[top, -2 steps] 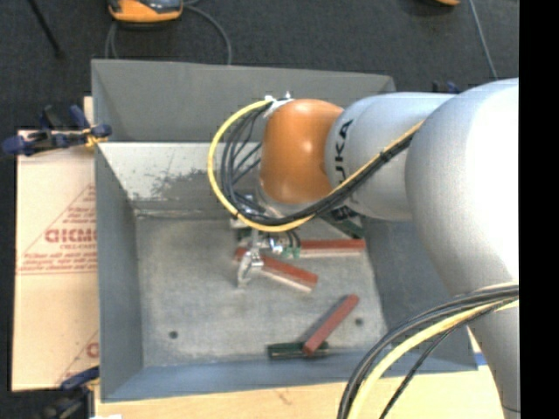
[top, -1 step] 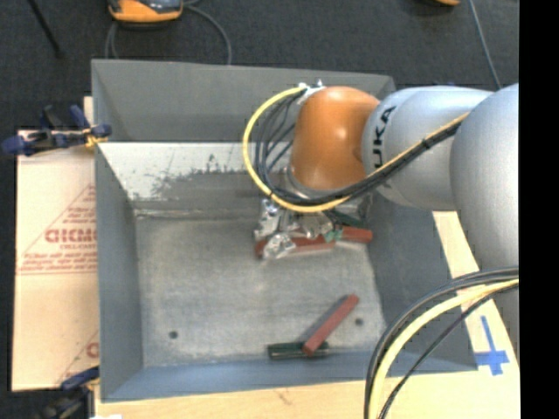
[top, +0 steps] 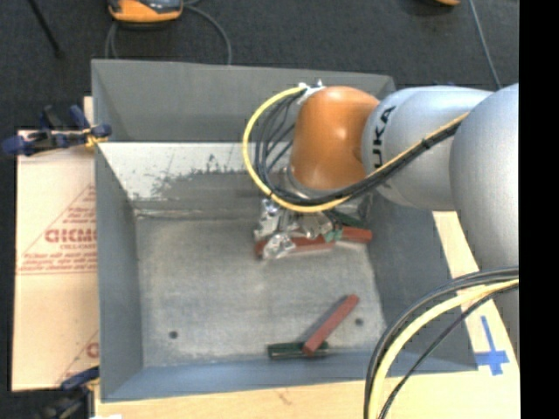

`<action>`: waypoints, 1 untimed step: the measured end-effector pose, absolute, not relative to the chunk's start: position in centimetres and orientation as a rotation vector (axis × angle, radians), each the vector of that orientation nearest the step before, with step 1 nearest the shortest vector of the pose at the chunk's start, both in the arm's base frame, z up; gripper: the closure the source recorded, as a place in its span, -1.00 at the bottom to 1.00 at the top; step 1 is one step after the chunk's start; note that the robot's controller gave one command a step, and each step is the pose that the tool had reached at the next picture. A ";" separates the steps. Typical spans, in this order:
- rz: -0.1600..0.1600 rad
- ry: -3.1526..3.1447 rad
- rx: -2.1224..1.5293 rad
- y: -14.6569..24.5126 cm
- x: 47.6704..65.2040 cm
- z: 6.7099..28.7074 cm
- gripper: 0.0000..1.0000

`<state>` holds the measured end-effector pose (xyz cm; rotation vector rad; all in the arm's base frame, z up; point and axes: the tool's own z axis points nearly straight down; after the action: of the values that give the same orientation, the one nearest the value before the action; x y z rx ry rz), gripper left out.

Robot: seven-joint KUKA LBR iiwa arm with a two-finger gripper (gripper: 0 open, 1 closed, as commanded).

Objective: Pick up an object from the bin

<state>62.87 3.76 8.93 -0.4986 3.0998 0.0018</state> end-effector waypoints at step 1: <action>0.000 3.099 -0.506 4.4 63.9 11.7 1.00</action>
Offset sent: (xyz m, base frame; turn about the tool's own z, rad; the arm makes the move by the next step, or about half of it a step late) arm -0.0767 -0.0320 0.1441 -0.0098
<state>63.89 4.40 11.69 -0.5061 3.0993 -0.0004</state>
